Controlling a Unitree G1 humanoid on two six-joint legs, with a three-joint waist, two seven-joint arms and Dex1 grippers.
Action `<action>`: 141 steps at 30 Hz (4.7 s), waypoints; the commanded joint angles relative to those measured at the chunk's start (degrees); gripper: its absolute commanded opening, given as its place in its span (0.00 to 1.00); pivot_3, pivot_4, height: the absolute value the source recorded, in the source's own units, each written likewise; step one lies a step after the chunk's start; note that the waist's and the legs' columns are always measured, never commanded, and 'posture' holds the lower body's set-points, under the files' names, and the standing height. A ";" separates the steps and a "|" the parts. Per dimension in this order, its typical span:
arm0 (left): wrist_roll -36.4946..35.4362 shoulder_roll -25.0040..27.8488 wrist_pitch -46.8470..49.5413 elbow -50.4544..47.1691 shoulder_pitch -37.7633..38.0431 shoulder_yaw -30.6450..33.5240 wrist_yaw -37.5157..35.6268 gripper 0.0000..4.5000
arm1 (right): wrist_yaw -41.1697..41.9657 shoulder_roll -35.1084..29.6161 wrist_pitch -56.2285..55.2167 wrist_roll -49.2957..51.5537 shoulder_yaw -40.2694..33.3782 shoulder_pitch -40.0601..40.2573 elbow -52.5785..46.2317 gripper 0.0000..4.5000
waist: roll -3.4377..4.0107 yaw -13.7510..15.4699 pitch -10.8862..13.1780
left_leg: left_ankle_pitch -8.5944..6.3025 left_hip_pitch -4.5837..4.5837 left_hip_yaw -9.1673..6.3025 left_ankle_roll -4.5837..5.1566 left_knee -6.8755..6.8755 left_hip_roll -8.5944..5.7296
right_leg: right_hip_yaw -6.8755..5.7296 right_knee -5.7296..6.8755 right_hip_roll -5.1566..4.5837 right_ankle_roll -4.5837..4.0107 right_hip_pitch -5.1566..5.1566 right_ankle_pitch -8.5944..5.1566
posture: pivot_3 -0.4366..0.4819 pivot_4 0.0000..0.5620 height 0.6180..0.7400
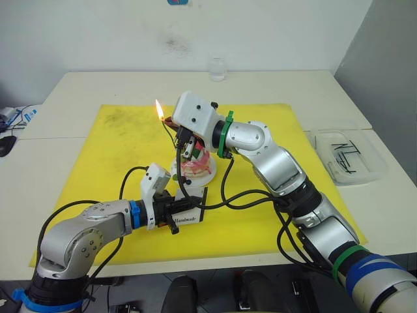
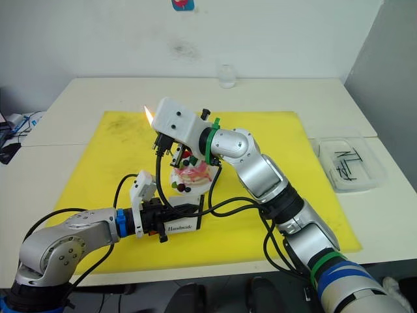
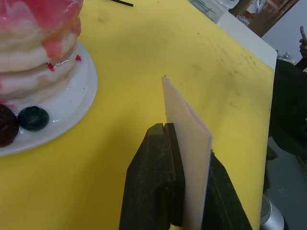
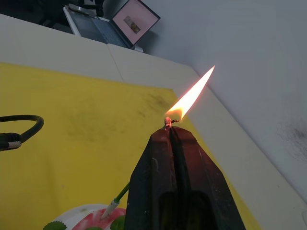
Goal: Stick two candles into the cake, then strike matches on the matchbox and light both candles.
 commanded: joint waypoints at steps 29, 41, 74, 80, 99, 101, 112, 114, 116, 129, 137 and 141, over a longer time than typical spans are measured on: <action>0.11 -0.56 -1.60 -0.62 -1.10 -1.19 -0.73 0.00 | 2.35 -0.03 3.48 2.16 -4.10 0.43 -7.51 0.01 | 0.00 0.01 0.00 | 0.00 0.00 0.00 0.00 0.00 0.00 | 0.00 -0.01 0.00 0.01 0.00 0.00 | 0.48 0.27 0.96; -1.29 -2.72 -0.44 -1.65 -1.08 -1.69 0.80 0.00 | 0.01 -13.83 9.45 5.31 -21.78 1.68 -17.04 0.01 | 0.00 0.21 0.00 | 0.00 -0.02 0.02 0.00 -0.01 -0.03 | 0.00 -0.02 -0.06 0.01 0.00 -0.01 | 0.48 0.27 0.96; -1.82 -8.05 -2.24 -3.79 3.67 -3.02 4.80 0.00 | -17.44 -30.58 16.25 4.10 -43.91 25.52 -0.86 0.62 | 0.07 0.03 0.00 | 0.00 0.03 0.31 0.01 -0.01 -0.18 | 0.30 -0.07 0.01 0.09 0.01 0.03 | 0.48 0.27 0.96; -1.68 -7.67 -2.58 -3.33 3.30 -2.91 4.54 0.00 | -15.91 -32.13 12.10 5.88 -44.85 24.44 -6.87 1.00 | 0.07 0.04 0.00 | 0.00 0.04 0.30 0.01 -0.01 -0.17 | 0.29 -0.07 0.01 0.09 0.01 0.03 | 0.48 0.27 0.96; -2.20 -2.28 -2.39 -1.46 1.42 -0.20 2.18 0.00 | 5.42 -22.34 -3.16 12.62 -21.92 25.65 -2.03 1.00 | 0.07 -0.14 0.01 | 0.00 0.07 0.23 0.01 0.01 -0.10 | 0.24 -0.03 0.07 0.09 0.02 0.04 | 0.48 0.27 0.96; -2.43 -1.92 -2.23 -1.66 1.44 0.06 2.20 0.00 | 5.31 -20.36 -4.23 11.72 -20.67 23.10 3.41 1.00 | 0.07 -0.19 0.01 | 0.00 0.08 0.24 0.01 0.01 -0.09 | 0.26 -0.02 0.08 0.08 0.01 0.05 | 0.48 0.27 0.96; -3.26 -1.37 -1.65 -2.48 1.32 0.35 3.00 0.00 | 2.50 -13.20 -12.26 5.03 -18.18 14.05 26.42 1.00 | 0.07 -0.09 0.01 | 0.00 0.03 0.24 0.01 0.00 -0.09 | 0.25 -0.06 0.07 0.07 0.01 0.05 | 0.48 0.27 0.96; -3.37 -1.37 -1.50 -2.56 1.12 0.33 3.13 0.00 | 2.01 -12.71 -13.12 4.43 -18.17 13.95 27.93 1.00 | 0.07 -0.09 0.01 | 0.00 0.03 0.24 0.01 0.00 -0.08 | 0.25 -0.05 0.06 0.07 0.01 0.05 | 0.48 0.27 0.96; -3.44 -1.34 -1.34 -2.58 0.95 0.39 3.21 0.00 | 0.96 -12.19 -13.50 3.87 -18.37 13.99 28.49 0.87 | 0.07 -0.10 0.00 | 0.00 0.05 0.24 0.01 0.00 -0.08 | 0.25 -0.02 0.06 0.07 0.02 0.05 | 0.48 0.27 0.96; -3.61 -1.59 -0.63 -2.86 0.27 0.24 3.29 0.00 | 0.00 -11.16 -9.68 4.43 -18.86 16.56 23.29 0.00 | 0.07 -0.04 0.00 | 0.00 0.09 0.22 0.00 0.06 -0.08 | 0.24 0.00 0.05 0.06 0.07 0.10 | 0.48 0.27 0.96; -4.01 -1.58 -0.08 -3.24 0.12 0.49 3.56 0.00 | 1.16 -12.88 -0.93 6.99 -19.72 20.25 5.70 0.00 | 0.08 -0.01 0.01 | 0.00 0.06 0.22 0.00 0.03 -0.06 | 0.24 0.00 0.05 0.06 0.02 0.10 | 0.48 0.27 0.96; -4.64 -1.45 0.28 -3.75 0.49 0.91 3.75 0.00 | 0.38 -15.69 10.51 10.09 -21.97 24.51 -10.88 0.00 | 0.08 0.05 0.01 | 0.00 0.04 0.20 0.00 0.02 -0.04 | 0.23 0.00 0.05 0.07 0.00 0.09 | 0.48 0.27 0.96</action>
